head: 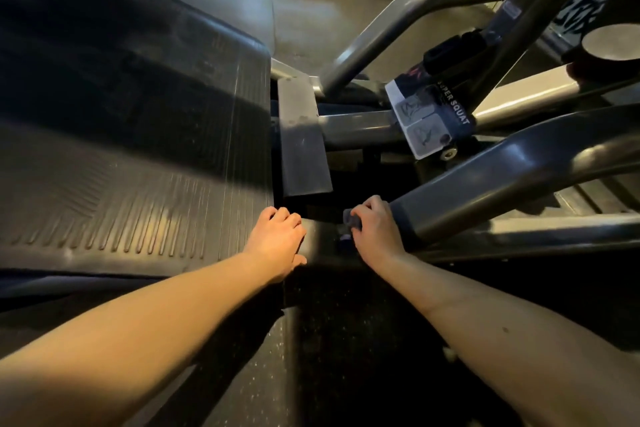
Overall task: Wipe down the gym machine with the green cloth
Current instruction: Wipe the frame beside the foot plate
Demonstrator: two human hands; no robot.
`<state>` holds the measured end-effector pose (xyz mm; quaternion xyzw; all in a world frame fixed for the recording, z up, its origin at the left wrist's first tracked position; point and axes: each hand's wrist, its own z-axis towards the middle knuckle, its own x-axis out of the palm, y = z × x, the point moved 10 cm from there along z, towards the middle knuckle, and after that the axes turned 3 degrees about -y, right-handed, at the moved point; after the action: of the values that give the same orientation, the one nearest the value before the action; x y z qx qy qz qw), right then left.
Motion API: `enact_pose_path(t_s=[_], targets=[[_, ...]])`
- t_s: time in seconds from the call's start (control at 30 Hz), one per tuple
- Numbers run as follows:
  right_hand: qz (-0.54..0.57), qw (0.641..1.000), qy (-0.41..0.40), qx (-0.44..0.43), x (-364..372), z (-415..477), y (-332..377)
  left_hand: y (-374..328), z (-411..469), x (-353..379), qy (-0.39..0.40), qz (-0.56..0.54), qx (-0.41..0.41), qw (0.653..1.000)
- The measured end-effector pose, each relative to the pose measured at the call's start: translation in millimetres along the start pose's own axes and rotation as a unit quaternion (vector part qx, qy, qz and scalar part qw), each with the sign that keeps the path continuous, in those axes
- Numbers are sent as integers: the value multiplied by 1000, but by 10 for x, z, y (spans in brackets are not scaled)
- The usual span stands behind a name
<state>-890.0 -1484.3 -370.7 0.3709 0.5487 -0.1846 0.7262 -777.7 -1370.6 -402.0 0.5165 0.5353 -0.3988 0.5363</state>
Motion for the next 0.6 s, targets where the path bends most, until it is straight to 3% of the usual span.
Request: enact_pose_path(t_s=[0.13, 0.3, 0.43, 0.6], targets=[[-16, 998, 52, 7, 255, 207, -62, 19, 41, 7, -16, -11, -11, 1000], [-126, 983, 135, -20, 617, 111, 16, 20, 8, -1, -29, -14, -16, 999], [-191, 973, 121, -52, 683, 24, 90, 24, 26, 7, -35, -17, -21, 999], [-128, 984, 109, -62, 618, -324, 44, 17, 16, 45, -28, -27, -29, 999]])
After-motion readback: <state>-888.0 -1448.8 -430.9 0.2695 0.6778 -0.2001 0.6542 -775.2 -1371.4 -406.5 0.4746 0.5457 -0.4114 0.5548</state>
